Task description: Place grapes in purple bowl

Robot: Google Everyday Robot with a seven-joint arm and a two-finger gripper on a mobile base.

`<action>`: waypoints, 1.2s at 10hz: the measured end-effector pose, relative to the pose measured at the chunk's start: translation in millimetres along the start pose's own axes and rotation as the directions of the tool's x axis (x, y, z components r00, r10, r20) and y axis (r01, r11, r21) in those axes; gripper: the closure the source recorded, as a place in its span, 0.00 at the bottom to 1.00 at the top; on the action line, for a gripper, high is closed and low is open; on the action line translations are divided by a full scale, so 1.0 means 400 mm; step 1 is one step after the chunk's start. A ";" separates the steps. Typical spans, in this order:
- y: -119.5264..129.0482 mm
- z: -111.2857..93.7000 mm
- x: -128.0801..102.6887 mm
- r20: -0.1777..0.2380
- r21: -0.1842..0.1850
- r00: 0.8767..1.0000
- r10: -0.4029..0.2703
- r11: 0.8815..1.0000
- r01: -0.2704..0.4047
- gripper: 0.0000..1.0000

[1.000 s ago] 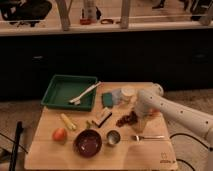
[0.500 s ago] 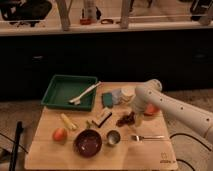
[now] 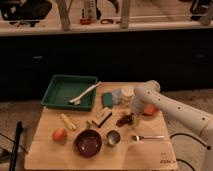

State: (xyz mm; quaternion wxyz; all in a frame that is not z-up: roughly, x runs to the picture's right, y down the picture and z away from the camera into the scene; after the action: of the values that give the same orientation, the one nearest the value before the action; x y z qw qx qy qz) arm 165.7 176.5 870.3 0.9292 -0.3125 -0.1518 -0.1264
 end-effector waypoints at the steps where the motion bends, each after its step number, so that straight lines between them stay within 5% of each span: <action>1: 0.001 0.000 0.002 0.004 0.000 1.000 -0.001 1.000 0.001 0.52; 5: -0.007 -0.005 -0.008 0.010 -0.007 1.000 -0.024 1.000 0.024 0.95; 12: -0.003 -0.067 -0.070 0.023 -0.001 0.993 -0.117 0.993 0.117 1.00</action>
State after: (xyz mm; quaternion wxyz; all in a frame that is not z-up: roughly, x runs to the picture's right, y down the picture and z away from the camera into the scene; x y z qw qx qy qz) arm 144.7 162.8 840.6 0.9180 -0.3054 -0.1804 -0.1773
